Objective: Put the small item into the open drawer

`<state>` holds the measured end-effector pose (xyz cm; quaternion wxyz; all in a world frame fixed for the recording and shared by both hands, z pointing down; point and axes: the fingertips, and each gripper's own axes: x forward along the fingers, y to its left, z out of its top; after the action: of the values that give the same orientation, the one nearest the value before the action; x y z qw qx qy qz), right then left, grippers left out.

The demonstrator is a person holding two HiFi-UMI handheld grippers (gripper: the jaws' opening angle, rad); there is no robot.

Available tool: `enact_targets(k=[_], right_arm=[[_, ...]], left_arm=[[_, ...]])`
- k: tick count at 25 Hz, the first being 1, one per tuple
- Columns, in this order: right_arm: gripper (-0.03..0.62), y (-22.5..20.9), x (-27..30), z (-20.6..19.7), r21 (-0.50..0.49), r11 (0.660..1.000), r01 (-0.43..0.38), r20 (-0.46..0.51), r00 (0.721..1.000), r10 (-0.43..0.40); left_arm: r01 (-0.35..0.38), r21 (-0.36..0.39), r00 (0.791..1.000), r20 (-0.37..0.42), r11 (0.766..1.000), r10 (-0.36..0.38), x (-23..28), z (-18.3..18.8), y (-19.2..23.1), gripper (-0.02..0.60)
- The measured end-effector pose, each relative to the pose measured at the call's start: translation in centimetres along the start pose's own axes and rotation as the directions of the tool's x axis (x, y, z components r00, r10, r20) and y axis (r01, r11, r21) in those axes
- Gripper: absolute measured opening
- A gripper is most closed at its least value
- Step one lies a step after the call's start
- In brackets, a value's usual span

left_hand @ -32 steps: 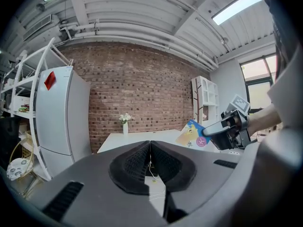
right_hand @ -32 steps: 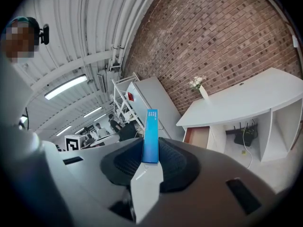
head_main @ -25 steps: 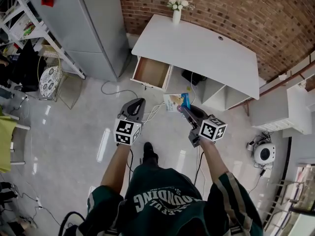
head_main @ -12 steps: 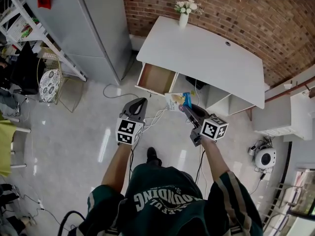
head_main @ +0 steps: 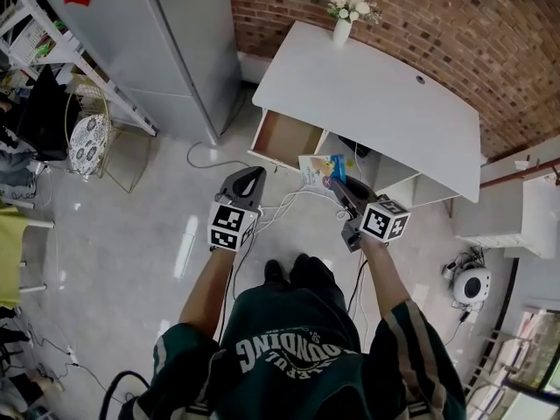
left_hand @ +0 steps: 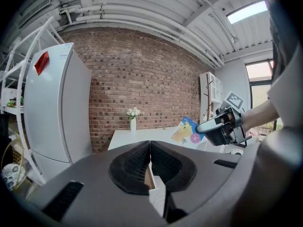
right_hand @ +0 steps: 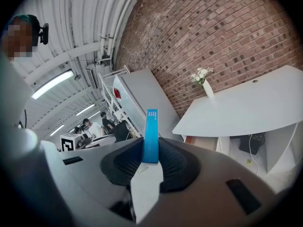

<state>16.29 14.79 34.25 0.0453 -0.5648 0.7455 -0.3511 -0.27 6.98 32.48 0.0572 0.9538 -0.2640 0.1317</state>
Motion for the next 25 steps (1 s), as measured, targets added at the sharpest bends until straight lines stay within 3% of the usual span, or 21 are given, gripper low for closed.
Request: enact_targets(k=[13,25], right_arm=[[0.109,-4.8,9.0,2.8,0.003,0.998,-0.06,-0.074,0.995,0.06],[0.109,-8.9,15.1,6.3,0.011,0.985,-0.169,-0.156,0.973,0.169]], left_arm=[[-0.059,-0.031,0.998,-0.037,0.998,0.057,6.8,-0.1,5.5,0.015],[-0.181,-0.085,0.982,-0.067,0.98,0.176,12.6,0.9,8.6,0.015]])
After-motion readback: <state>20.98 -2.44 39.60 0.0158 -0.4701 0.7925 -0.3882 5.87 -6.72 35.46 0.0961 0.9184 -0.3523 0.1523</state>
